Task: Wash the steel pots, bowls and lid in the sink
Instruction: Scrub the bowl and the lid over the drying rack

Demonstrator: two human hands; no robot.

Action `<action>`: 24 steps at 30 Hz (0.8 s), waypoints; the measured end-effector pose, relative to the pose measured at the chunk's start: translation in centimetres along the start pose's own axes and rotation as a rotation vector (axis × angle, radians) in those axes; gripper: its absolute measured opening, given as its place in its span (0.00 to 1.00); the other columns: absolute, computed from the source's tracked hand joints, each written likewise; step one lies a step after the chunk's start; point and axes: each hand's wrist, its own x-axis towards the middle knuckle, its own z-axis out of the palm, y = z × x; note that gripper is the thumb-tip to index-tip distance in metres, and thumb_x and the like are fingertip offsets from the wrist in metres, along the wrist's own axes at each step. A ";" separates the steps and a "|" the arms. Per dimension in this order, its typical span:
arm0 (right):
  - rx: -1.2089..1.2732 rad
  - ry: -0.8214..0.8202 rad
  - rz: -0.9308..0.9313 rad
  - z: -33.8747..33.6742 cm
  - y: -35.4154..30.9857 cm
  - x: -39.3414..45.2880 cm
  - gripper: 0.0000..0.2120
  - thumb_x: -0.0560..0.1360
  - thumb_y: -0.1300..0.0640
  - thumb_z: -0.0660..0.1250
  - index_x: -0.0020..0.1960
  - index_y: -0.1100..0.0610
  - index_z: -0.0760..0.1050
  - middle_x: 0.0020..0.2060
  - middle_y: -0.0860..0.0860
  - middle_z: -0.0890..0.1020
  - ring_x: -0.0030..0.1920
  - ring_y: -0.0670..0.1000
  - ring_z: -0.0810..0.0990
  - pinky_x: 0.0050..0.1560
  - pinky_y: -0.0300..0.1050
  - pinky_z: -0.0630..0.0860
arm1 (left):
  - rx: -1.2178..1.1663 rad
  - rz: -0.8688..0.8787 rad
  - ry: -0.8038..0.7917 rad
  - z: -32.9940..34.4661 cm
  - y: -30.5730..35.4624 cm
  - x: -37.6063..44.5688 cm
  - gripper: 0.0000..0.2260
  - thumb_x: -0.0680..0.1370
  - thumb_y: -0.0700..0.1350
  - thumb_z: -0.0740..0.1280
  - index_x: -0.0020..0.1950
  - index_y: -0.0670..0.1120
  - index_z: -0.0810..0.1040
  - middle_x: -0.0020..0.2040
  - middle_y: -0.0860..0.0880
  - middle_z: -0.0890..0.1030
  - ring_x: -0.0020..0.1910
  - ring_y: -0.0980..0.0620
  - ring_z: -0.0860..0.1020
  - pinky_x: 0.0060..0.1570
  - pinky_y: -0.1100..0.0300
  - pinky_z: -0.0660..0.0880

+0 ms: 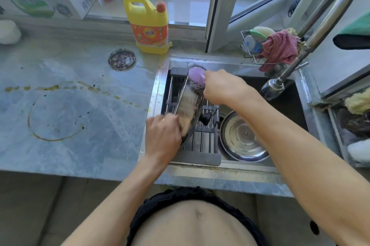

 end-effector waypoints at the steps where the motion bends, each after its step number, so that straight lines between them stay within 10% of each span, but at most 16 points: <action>1: 0.005 -0.003 -0.002 0.0 0.2 -0.1 0.16 0.80 0.60 0.53 0.66 0.58 0.68 0.45 0.54 0.72 0.42 0.57 0.73 0.42 0.49 0.69 | 0.021 -0.015 -0.027 -0.1 -0.5 -0.6 0.14 0.78 0.42 0.54 0.35 0.44 0.72 0.28 0.45 0.75 0.29 0.40 0.76 0.42 0.51 0.65; 24: -0.017 0.007 -0.020 0.0 1.3 1.5 0.15 0.83 0.56 0.52 0.67 0.58 0.68 0.56 0.58 0.76 0.46 0.59 0.73 0.44 0.49 0.68 | -0.176 -0.110 -0.083 0.6 -0.2 -0.3 0.17 0.83 0.49 0.48 0.37 0.49 0.67 0.31 0.43 0.76 0.35 0.39 0.75 0.43 0.52 0.59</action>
